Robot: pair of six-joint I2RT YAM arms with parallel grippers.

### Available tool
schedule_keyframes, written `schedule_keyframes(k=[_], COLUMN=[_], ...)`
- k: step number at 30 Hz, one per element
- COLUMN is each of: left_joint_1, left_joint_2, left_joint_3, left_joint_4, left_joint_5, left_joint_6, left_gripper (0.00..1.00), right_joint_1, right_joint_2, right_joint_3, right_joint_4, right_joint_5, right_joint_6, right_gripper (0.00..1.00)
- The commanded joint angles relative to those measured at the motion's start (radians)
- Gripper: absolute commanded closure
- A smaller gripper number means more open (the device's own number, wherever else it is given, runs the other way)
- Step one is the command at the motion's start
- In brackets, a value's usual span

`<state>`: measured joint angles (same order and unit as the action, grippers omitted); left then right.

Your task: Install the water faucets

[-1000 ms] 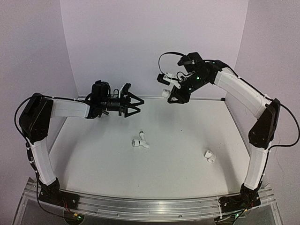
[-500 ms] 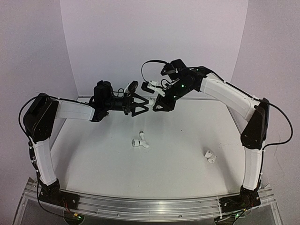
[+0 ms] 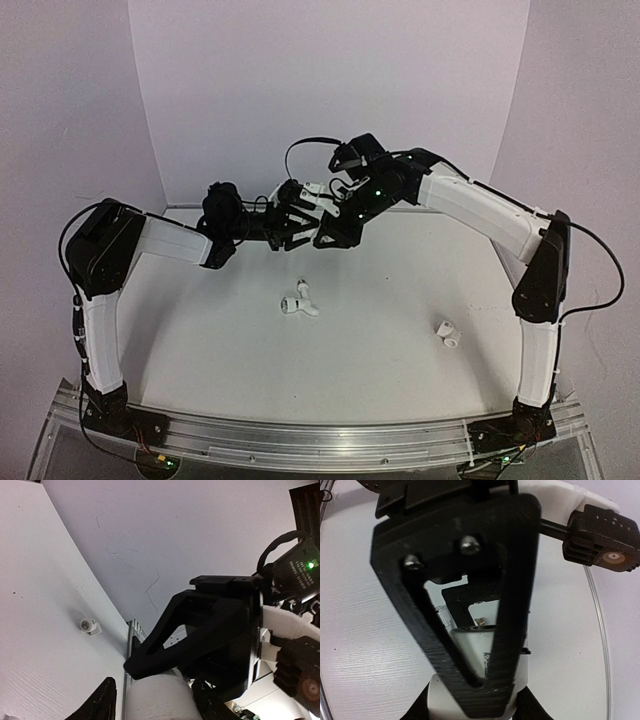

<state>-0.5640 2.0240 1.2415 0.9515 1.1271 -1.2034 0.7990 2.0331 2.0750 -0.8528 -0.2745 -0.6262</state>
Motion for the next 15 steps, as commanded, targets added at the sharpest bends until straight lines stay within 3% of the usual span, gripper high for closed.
schedule_keyframes(k=[1, 6, 10, 15], left_joint_1=[0.000, 0.000, 0.000, 0.001], left_joint_2=[0.013, 0.040, 0.060, 0.084], left_joint_3=[0.038, 0.042, 0.045, 0.059], left_joint_4=[0.143, 0.263, 0.391, 0.540], left_joint_5=[0.032, 0.041, 0.042, 0.031], left_joint_6=[-0.077, -0.165, -0.249, -0.358], left_gripper=[0.60, 0.79, 0.91, 1.00], right_joint_1=[0.000, 0.000, -0.001, -0.004], right_joint_2=[-0.044, -0.048, -0.063, -0.119], right_joint_3=[-0.005, -0.004, -0.010, -0.074], right_joint_4=[0.043, 0.049, 0.053, 0.122], right_joint_5=[0.013, 0.021, -0.003, -0.035], right_joint_6=[0.016, 0.031, 0.054, 0.071], right_gripper=[0.68, 0.62, 0.25, 0.20])
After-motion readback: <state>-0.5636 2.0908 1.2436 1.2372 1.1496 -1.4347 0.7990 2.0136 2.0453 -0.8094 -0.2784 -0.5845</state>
